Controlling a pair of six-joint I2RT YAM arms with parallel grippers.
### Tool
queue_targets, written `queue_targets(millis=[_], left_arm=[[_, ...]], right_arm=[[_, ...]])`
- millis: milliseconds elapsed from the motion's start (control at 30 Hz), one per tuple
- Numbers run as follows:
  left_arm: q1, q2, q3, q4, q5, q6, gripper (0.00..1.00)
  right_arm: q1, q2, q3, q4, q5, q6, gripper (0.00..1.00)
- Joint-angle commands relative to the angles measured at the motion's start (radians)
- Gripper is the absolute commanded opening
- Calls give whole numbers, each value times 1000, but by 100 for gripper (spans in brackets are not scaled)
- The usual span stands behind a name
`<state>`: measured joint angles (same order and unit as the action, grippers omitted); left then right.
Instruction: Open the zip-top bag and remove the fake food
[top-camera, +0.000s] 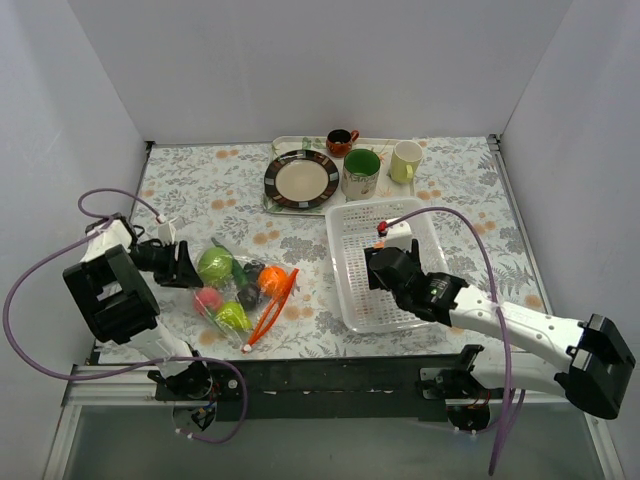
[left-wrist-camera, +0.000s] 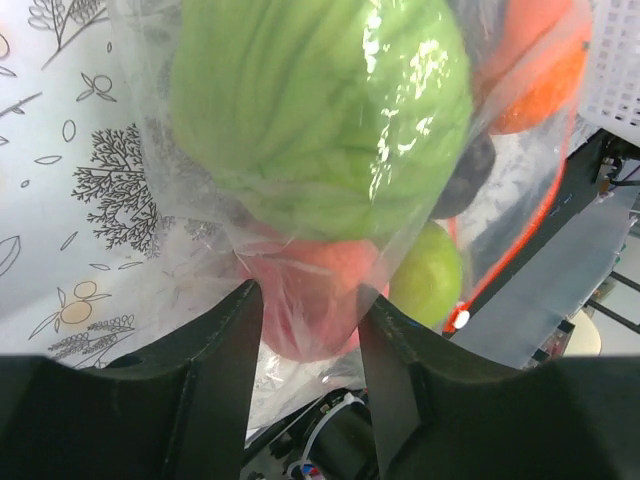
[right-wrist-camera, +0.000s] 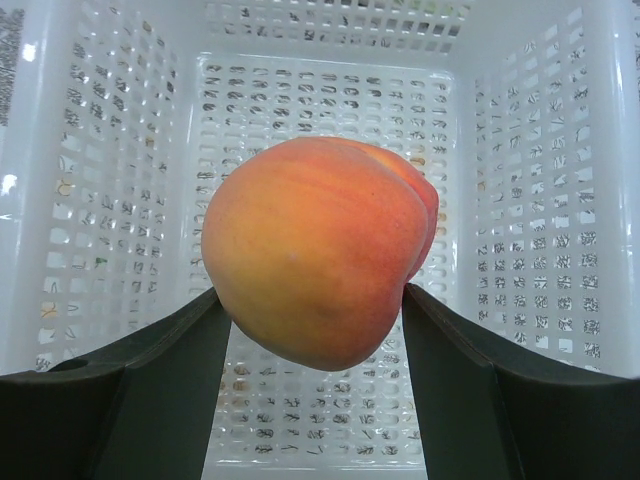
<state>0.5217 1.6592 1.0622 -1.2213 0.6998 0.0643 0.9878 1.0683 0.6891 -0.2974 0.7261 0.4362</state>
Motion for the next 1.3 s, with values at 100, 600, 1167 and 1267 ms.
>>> queue_targets(millis=[100, 600, 1167, 1267], left_arm=[[6, -93, 101, -150, 96, 84, 36], [-132, -231, 147, -165, 49, -54, 43], [-310, -317, 259, -124, -163, -276, 98], [-177, -317, 153, -51, -174, -219, 98]], right_arm=[[-21, 117, 96, -64, 64, 62, 90], [280, 88, 82, 220, -59, -67, 91], [365, 461, 116, 475, -198, -76, 82], [365, 486, 124, 500, -211, -85, 82]])
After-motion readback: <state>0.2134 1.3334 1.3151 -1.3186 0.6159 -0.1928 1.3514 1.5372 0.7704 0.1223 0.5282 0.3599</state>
